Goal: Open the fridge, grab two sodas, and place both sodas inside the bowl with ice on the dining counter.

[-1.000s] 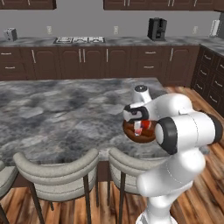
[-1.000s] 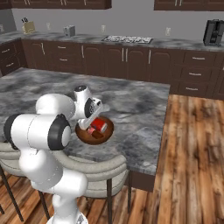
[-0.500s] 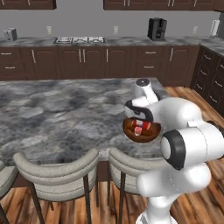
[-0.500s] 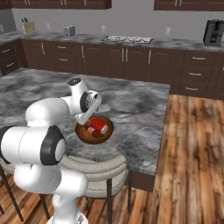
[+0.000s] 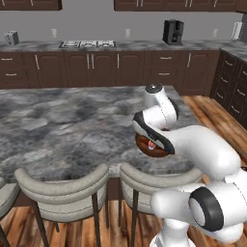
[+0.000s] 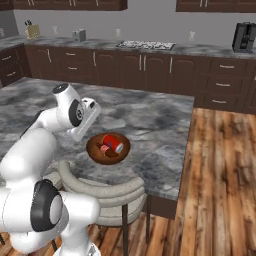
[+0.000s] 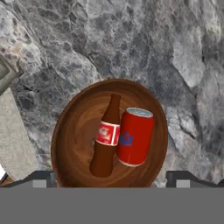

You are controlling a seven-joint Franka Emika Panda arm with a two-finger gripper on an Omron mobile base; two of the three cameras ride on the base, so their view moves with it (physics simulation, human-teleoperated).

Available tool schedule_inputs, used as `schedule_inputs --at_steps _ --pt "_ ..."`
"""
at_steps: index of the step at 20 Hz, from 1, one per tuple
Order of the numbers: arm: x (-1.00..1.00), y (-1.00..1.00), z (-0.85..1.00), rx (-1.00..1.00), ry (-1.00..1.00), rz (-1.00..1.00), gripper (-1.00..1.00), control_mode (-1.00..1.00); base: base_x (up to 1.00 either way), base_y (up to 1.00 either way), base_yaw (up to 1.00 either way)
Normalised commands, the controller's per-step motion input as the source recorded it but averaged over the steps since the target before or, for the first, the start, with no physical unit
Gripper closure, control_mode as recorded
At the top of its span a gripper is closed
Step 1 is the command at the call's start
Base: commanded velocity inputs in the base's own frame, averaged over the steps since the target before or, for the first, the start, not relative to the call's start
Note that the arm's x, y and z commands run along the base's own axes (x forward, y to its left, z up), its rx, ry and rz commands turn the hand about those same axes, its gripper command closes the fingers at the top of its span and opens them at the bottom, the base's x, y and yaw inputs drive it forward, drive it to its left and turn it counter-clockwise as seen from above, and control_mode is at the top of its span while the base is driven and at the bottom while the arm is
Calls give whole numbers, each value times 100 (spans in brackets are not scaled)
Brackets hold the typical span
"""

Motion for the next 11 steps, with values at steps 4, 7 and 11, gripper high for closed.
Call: schedule_inputs --at_steps 4,7,11 --pt "-79 28 59 0 -4 0 -100 -100 0 0 0" --pt "-96 2 48 0 -7 -1 -100 -100 0 0 0" --pt "-100 0 38 1 -10 -4 -100 -100 0 0 0"
